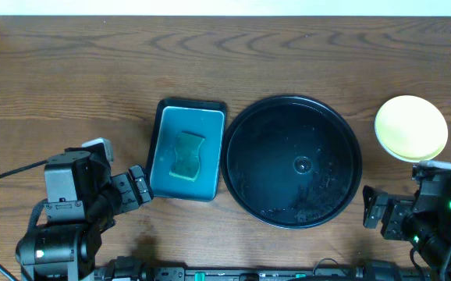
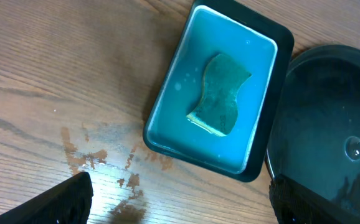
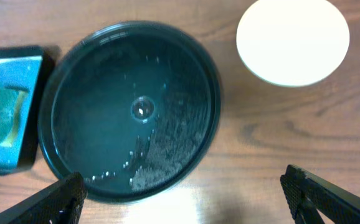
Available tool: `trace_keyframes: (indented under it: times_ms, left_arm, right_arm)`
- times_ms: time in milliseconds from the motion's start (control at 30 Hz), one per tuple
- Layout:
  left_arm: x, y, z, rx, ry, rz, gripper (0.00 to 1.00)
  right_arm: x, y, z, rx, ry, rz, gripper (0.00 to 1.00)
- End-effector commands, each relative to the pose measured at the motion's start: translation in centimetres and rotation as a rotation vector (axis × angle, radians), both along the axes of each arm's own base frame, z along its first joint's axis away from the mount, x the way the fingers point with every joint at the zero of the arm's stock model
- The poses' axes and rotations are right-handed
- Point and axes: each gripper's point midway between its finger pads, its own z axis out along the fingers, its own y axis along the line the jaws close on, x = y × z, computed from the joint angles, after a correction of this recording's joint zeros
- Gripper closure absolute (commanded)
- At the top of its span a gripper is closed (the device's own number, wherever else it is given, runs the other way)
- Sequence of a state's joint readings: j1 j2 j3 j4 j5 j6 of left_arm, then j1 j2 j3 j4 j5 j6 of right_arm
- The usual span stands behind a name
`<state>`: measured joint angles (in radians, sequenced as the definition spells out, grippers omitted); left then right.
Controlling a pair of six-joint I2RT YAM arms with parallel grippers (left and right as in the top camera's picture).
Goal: Clean dirty plates on tray and stack at the side
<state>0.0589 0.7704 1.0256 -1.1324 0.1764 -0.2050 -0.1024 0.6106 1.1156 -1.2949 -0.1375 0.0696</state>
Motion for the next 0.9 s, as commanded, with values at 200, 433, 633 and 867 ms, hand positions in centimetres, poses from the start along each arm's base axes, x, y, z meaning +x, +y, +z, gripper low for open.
trace_keyframes:
  times_ms: [200, 433, 633, 867]
  left_arm:
    - [0.0, 0.3, 0.1, 0.016, -0.003, 0.004, 0.09]
    - [0.0, 0.3, 0.1, 0.016, -0.003, 0.004, 0.09]
    - [0.0, 0.3, 0.1, 0.016, -0.003, 0.004, 0.09]
    - [0.0, 0.3, 0.1, 0.016, -0.003, 0.004, 0.09]
  right_arm:
    - [0.4, 0.4, 3.0, -0.047, -0.303, 0.042, 0.01]
    - [2.3, 0.6, 3.2, -0.055, -0.564, 0.049, 0.01]
    - [3.9, 1.2, 2.3, -0.034, -0.726, 0.076, 0.01]
    - [4.9, 1.2, 0.5, 0.003, -0.842, 0.06, 0.01]
